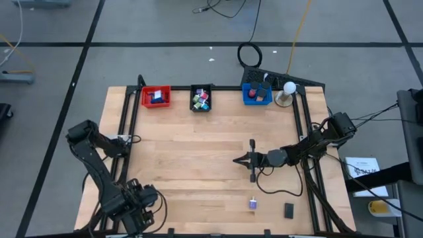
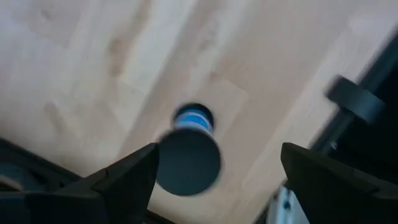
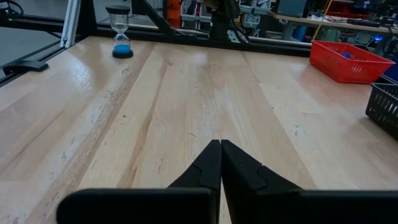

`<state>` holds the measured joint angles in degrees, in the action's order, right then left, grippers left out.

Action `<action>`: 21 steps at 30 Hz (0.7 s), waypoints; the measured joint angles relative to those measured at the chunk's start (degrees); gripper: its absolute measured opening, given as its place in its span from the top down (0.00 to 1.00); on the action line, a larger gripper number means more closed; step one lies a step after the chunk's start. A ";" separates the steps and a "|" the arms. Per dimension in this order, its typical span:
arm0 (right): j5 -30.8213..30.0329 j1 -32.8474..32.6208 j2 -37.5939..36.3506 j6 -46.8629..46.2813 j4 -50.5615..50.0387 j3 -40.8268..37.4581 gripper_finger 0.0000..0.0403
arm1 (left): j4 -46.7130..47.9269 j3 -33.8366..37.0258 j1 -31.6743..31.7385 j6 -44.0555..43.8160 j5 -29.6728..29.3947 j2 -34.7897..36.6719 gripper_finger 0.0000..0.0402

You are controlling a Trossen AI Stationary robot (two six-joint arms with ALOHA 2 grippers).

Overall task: Pick & Place Office items
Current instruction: Put the blue hourglass into the blue bin

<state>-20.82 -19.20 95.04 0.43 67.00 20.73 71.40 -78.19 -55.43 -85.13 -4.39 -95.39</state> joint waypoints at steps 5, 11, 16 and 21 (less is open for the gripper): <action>0.00 -0.01 0.02 0.01 0.00 0.00 1.00 | 5.62 0.02 1.10 -2.59 0.02 0.00 0.14; 0.00 0.00 0.02 0.02 -0.02 0.00 1.00 | 3.94 0.02 0.70 -4.24 1.39 0.00 0.14; 0.02 0.00 0.02 0.01 -0.02 0.00 1.00 | 3.89 0.04 -0.37 -5.93 1.41 -0.04 0.14; 0.02 0.00 0.02 0.02 -0.04 0.00 1.00 | 3.97 0.07 -1.37 -3.68 1.37 -2.52 0.14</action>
<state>-20.80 -19.20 95.07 0.45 66.96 20.73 75.37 -78.13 -56.80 -88.81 -3.02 -97.92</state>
